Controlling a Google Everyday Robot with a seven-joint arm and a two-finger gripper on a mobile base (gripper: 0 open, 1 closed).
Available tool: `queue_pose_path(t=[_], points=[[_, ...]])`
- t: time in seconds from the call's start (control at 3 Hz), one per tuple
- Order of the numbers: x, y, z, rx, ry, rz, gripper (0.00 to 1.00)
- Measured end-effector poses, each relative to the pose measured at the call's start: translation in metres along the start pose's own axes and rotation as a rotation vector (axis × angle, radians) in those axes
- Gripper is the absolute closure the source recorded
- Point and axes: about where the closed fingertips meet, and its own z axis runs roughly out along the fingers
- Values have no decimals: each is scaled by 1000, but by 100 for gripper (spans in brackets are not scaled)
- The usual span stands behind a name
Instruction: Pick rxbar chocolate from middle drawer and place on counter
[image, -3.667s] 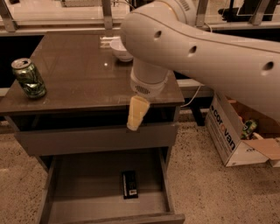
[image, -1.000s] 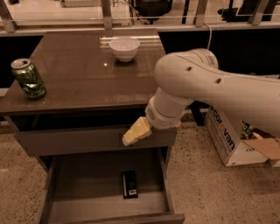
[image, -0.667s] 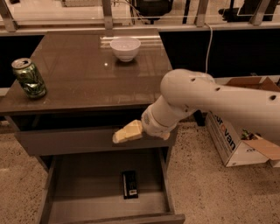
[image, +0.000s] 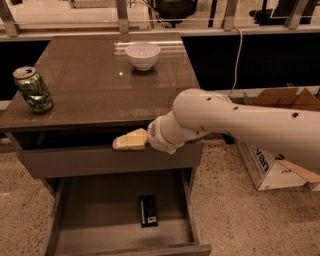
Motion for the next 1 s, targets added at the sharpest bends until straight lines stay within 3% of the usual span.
queue_pose_path(t=[0.33,0.67,1.0], points=[[16,8,10,32,127,-14,0],[81,-13,3,101,381,55,0],[130,-24,-8,159,524,125,0]])
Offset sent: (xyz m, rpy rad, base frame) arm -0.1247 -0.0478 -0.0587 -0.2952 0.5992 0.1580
